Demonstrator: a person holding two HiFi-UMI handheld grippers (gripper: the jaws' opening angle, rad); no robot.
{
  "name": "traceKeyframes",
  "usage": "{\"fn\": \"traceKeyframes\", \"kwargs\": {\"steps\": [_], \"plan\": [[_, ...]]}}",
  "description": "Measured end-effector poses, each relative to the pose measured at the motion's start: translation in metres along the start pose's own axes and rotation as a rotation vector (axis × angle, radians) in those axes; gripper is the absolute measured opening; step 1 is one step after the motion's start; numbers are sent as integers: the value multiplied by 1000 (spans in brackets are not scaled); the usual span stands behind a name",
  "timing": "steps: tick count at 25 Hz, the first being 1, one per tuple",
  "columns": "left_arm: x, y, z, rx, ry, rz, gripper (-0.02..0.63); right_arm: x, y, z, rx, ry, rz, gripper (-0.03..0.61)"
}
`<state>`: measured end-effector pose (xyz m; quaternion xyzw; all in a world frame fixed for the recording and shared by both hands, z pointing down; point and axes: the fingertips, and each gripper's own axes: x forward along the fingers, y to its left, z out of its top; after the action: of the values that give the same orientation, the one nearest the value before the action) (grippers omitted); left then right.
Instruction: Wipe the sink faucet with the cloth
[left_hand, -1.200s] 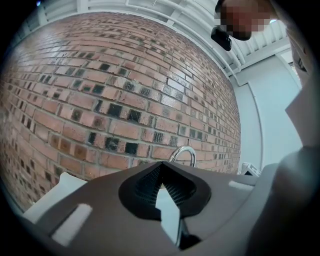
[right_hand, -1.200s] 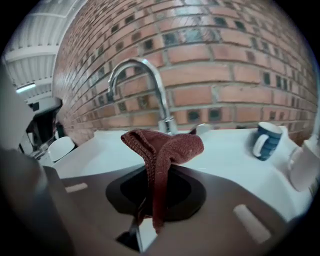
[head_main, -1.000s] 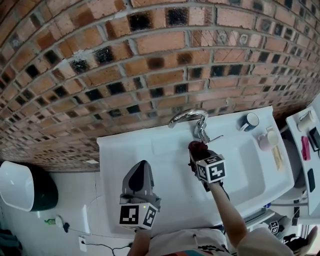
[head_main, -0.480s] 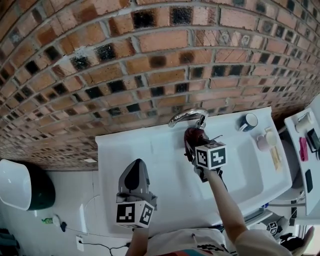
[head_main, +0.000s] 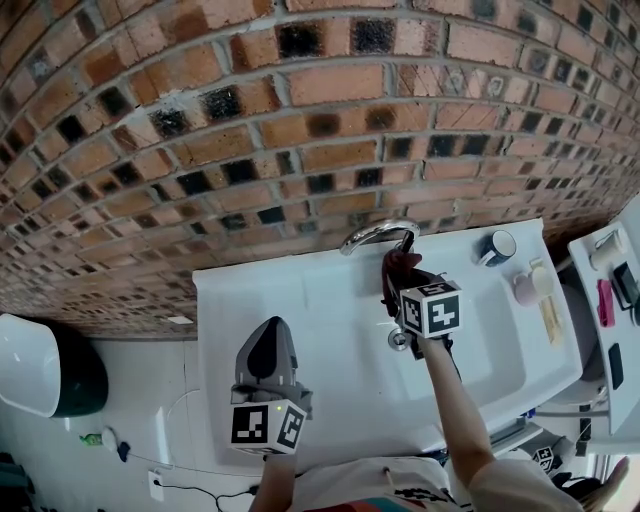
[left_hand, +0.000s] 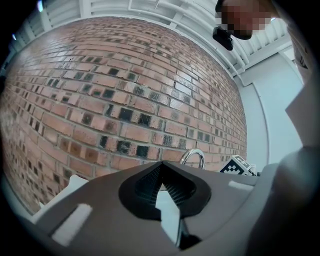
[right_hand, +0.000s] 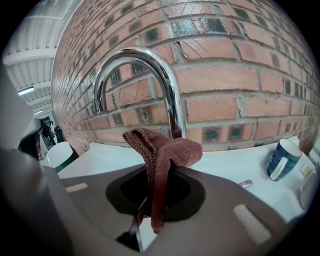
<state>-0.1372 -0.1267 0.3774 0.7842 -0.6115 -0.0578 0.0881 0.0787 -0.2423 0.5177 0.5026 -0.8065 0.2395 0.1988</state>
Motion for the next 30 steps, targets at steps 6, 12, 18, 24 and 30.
{"fn": "traceKeyframes", "kwargs": {"steps": [6,12,18,24,30], "plan": [[-1,-1,2,-1,-6,-6,5,-17,-4,27,-33,-79,-35,51],[-2,0,4,-7,-14,-2,5,-41,8,62,-90,-177,-32,51],[-5,-3,8,-6,-24,-9,5,-55,22,87,-116,-241,-17,51],[-10,0,12,-5,-33,4,5,-65,38,100,-106,-283,7,51],[-10,-3,12,-4,-34,-2,5,-65,67,106,-143,-298,61,51]]}}
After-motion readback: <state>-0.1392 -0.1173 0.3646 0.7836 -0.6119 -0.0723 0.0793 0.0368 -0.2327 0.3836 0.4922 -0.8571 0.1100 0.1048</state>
